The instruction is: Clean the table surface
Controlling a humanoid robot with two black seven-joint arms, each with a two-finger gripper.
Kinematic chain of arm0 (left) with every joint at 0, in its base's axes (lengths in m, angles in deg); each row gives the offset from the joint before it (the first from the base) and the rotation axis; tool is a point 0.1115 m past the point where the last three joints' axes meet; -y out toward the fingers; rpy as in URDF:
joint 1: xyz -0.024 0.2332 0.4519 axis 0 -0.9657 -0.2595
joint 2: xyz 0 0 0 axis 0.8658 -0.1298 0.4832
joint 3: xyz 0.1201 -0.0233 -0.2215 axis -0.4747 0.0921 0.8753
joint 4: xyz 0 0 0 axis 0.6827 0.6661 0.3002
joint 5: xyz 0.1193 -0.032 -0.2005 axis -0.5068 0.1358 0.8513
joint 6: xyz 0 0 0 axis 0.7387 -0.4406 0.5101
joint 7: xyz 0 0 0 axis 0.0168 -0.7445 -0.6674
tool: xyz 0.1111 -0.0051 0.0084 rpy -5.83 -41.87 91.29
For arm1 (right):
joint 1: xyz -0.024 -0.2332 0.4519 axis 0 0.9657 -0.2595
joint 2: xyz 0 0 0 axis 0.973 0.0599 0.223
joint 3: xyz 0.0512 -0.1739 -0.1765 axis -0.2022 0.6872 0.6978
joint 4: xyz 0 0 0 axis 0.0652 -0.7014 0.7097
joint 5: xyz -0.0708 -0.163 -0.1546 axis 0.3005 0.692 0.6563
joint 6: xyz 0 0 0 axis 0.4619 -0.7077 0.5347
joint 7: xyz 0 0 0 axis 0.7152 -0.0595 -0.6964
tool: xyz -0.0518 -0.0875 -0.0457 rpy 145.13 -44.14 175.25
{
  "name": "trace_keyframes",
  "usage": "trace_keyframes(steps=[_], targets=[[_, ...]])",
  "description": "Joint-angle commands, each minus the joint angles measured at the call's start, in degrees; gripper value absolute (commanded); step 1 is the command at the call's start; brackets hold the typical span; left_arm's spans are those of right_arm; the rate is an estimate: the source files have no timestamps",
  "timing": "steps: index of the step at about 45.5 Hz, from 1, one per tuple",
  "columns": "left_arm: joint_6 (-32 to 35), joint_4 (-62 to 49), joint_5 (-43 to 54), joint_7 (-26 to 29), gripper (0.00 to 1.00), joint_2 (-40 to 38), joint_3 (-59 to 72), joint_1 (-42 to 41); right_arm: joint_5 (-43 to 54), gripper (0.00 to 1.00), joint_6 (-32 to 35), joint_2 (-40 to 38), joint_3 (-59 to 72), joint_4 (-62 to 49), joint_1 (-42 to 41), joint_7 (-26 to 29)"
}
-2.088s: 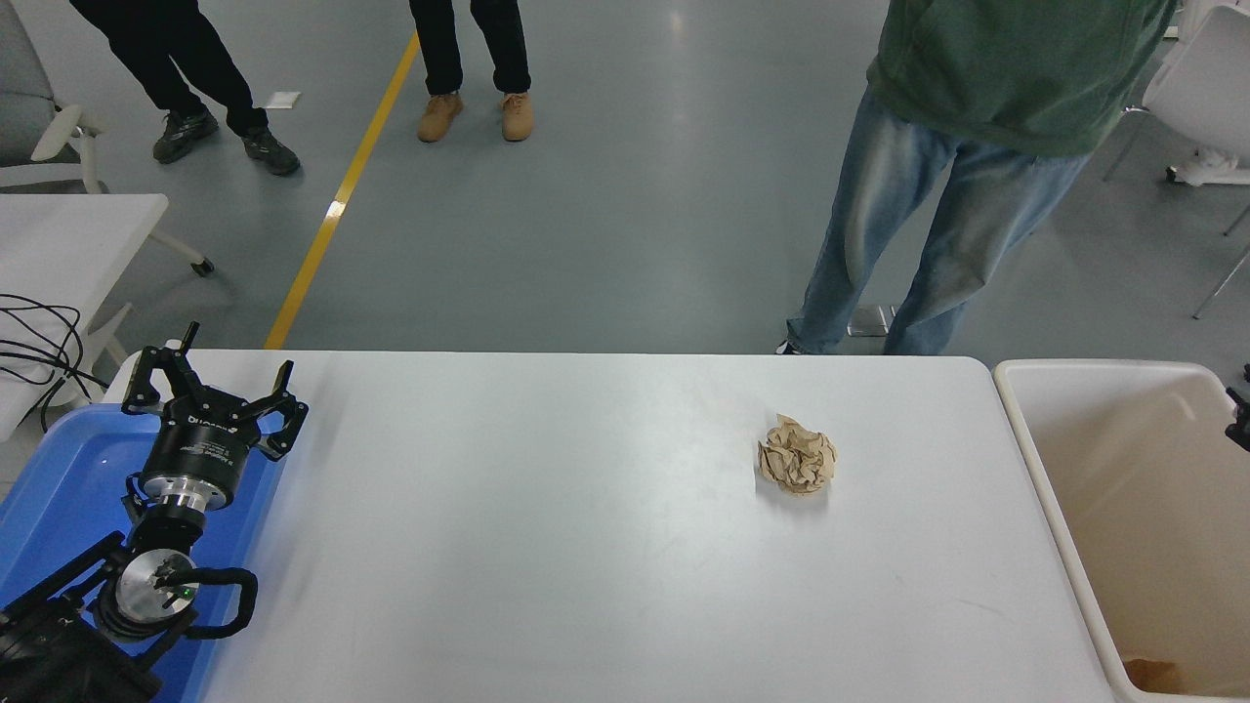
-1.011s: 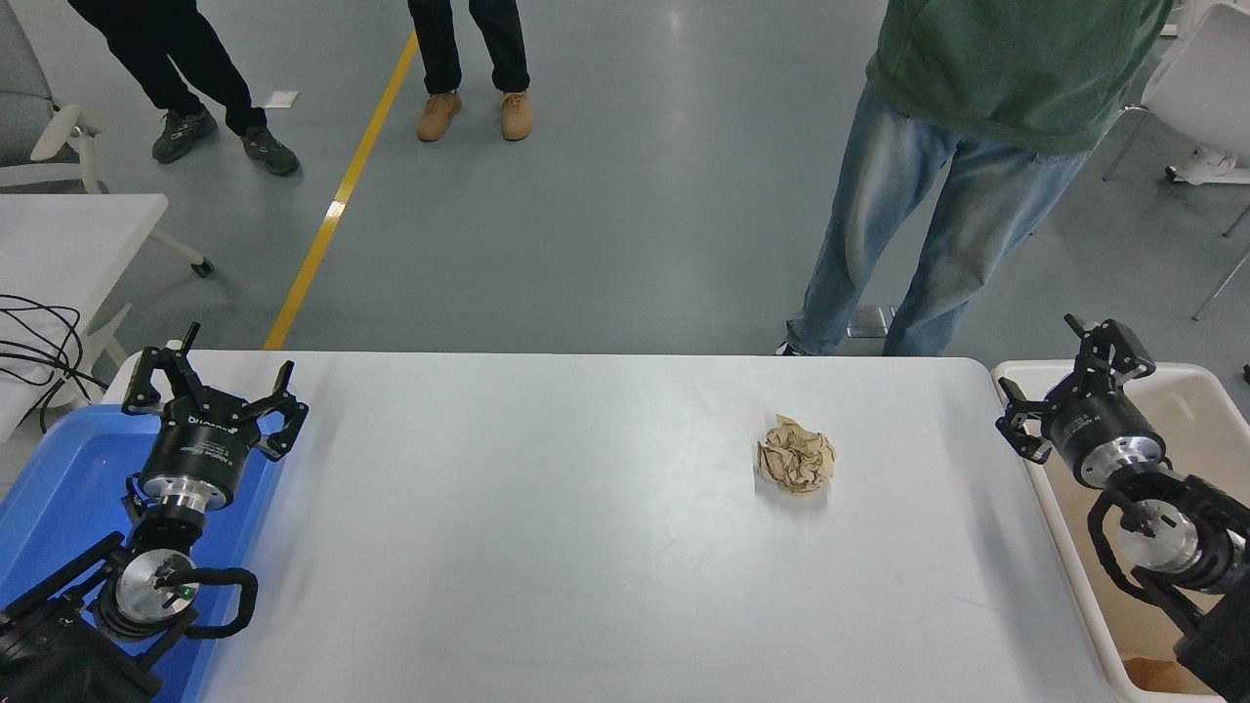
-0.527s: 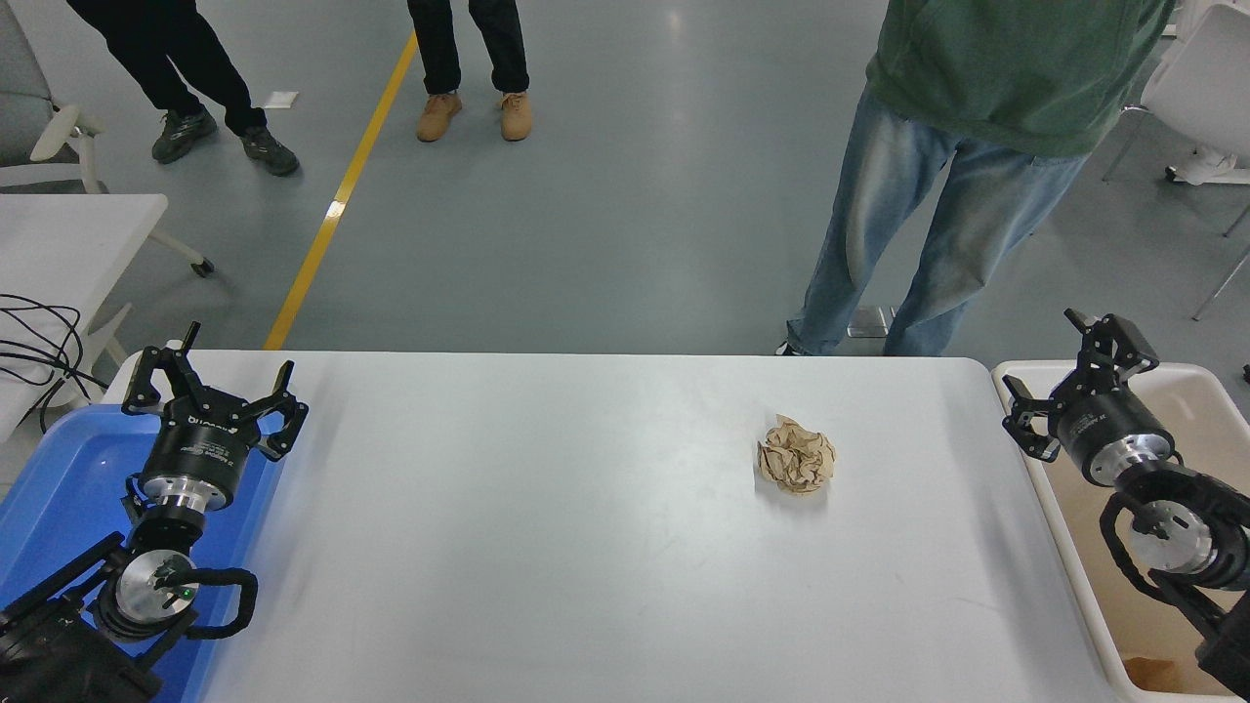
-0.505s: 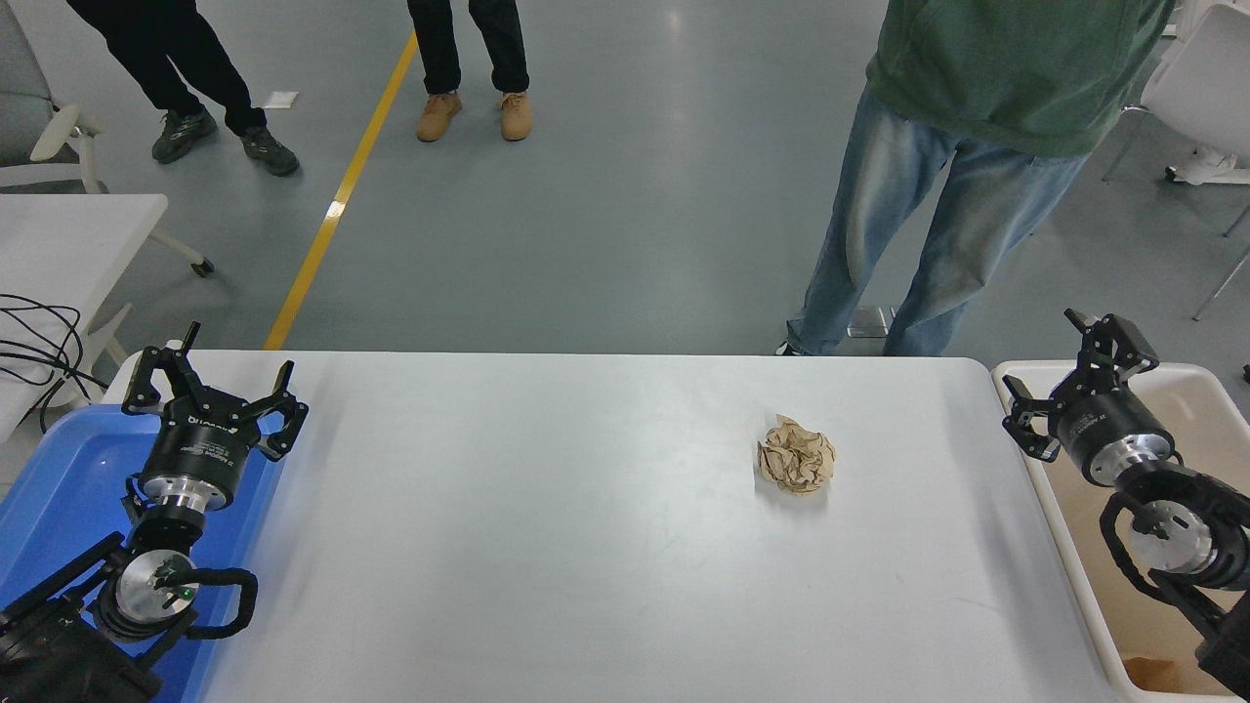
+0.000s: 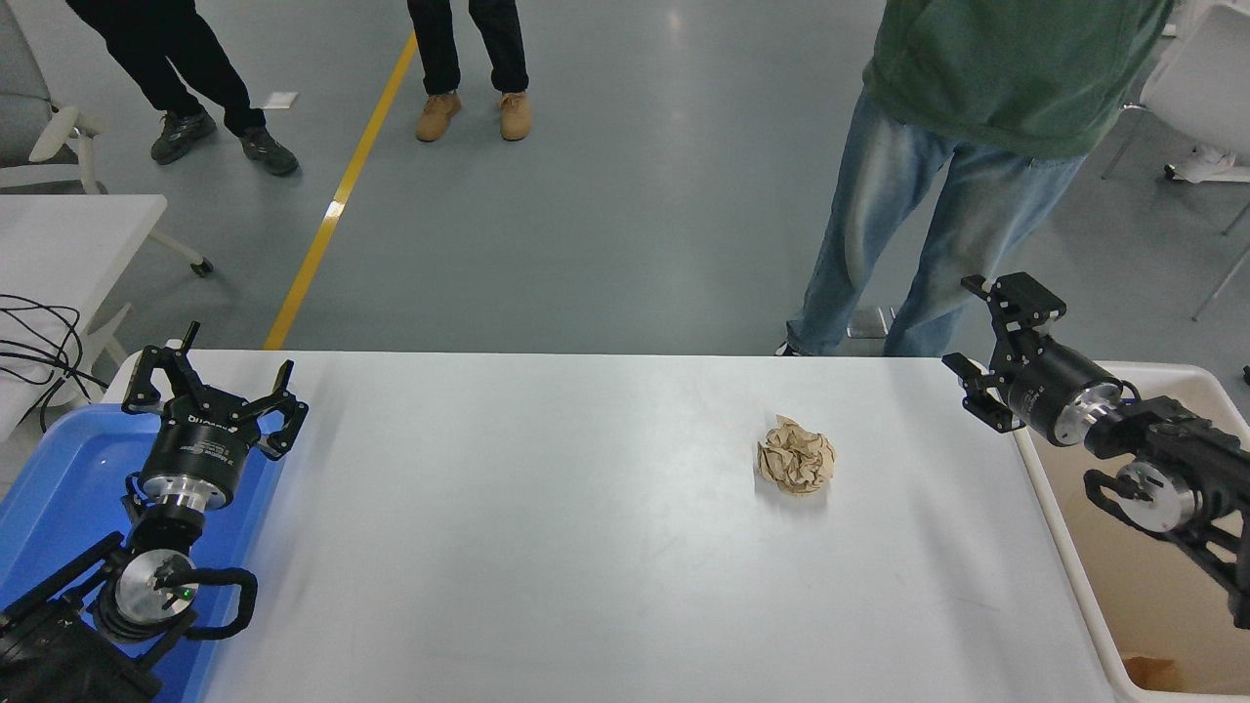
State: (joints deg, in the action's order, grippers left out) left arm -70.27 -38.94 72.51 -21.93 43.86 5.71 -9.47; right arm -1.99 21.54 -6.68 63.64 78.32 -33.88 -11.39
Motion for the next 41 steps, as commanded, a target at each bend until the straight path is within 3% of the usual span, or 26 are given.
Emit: trace_keyframes(steps=[1,10,23,41], targets=[[0.0,0.0,0.0,0.0,0.99,0.0,0.0,0.0,15.6,1.00,-1.2,-1.0,8.9,0.3,-7.8,-0.5],[0.0,0.0,0.0,0.0,0.99,0.0,0.0,0.0,25.0,1.00,-0.6,-1.0,9.3,1.8,-8.2,-0.5],[0.0,0.0,0.0,0.0,0.99,0.0,0.0,0.0,29.9,1.00,-0.7,-1.0,12.3,9.6,-11.7,-0.5],[0.0,0.0,0.0,0.0,0.99,0.1,0.0,0.0,33.7,1.00,-1.2,1.5,21.5,10.3,-18.5,-0.2]])
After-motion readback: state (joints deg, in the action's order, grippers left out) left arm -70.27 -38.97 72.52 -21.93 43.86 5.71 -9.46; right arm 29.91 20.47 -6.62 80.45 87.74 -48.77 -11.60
